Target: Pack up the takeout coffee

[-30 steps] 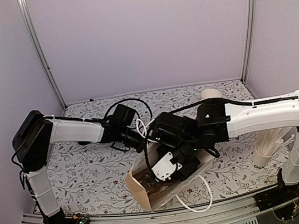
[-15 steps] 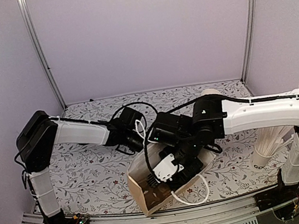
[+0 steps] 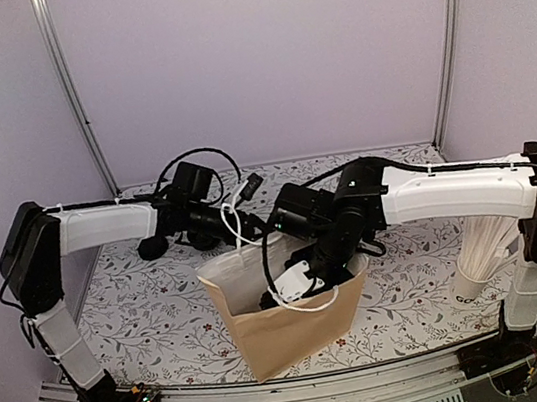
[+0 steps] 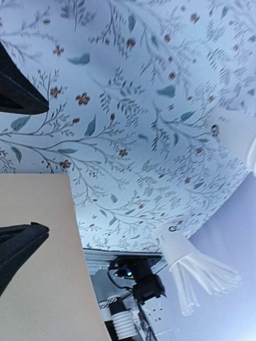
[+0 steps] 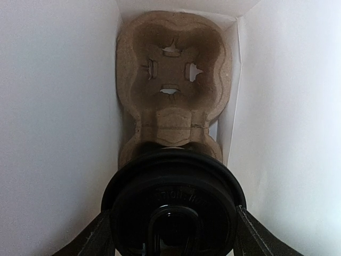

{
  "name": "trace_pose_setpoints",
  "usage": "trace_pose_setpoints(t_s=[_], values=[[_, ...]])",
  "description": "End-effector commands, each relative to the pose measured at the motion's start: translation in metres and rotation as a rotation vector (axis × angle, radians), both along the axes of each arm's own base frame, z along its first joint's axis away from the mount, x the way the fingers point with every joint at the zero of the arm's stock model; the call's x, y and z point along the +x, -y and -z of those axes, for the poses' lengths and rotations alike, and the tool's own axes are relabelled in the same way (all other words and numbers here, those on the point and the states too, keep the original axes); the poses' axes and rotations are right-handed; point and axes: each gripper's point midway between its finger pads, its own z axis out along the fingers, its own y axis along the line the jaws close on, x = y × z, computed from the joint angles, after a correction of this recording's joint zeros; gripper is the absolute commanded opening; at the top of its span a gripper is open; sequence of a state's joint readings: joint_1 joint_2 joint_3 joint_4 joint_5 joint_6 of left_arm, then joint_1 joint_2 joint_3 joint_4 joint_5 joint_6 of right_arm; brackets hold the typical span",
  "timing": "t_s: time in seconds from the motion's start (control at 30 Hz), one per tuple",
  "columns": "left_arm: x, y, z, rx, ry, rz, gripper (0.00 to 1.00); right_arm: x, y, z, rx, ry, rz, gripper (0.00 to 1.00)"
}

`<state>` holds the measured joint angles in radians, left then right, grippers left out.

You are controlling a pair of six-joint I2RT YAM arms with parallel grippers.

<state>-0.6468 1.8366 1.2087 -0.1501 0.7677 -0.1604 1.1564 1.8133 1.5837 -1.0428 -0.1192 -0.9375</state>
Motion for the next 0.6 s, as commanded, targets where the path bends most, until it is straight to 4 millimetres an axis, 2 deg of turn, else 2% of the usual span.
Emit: trace_pose_setpoints(t_s=[0.0,0.17,0.33,0.43,0.57], values=[[0.022,-0.026,-0.032,0.013,0.106,-0.126,0.73,0.000,-0.005,0.017,-0.017,-0.045,-0.028,0.59],[0.024,-0.043,-0.047,0.016,0.142,-0.172,0.73,0.001,-0.002,0.033,-0.047,-0.049,-0.024,0.59],[0.024,-0.056,-0.056,0.027,0.169,-0.212,0.73,0.011,-0.001,0.047,-0.088,-0.020,0.014,0.59],[0.025,-0.061,-0.060,0.036,0.182,-0.230,0.73,0.019,0.000,0.053,-0.125,0.004,0.048,0.59],[0.027,-0.068,-0.061,0.046,0.192,-0.248,0.73,0.024,-0.001,0.051,-0.159,0.011,0.092,0.58]])
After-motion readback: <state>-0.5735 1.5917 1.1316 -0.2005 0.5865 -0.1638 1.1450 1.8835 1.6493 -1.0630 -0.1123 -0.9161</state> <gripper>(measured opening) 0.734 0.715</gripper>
